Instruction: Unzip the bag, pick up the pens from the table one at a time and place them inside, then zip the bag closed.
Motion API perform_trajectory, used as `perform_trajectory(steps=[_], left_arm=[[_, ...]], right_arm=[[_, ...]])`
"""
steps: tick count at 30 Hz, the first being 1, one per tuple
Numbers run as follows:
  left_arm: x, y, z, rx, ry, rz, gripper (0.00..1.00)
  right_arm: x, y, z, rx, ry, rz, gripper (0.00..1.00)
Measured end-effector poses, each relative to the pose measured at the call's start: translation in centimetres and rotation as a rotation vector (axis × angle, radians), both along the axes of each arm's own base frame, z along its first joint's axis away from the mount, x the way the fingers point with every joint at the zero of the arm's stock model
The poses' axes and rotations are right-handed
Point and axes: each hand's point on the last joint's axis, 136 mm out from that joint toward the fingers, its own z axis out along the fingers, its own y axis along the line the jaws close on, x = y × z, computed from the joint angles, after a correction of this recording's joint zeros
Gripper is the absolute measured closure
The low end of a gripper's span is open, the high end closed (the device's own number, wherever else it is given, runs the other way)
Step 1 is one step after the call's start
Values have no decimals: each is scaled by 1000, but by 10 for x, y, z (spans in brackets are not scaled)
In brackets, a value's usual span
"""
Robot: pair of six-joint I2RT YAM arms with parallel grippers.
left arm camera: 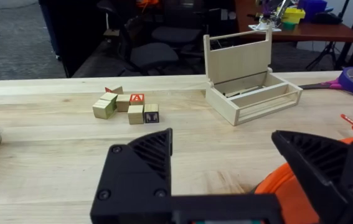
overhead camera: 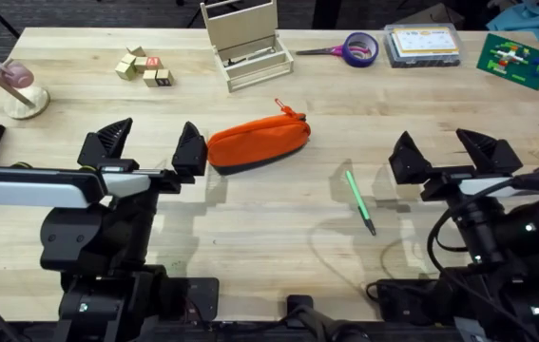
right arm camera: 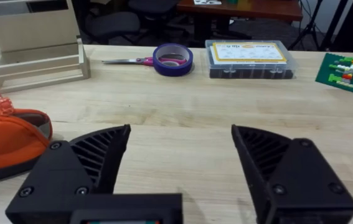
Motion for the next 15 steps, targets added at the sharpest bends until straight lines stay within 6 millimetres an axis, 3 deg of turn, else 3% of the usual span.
perform_trajectory(steps=[15], left_arm=[[0,0,0,0,-1,0,8]], right_arm=[[0,-1,-1,0,4,-5,4]])
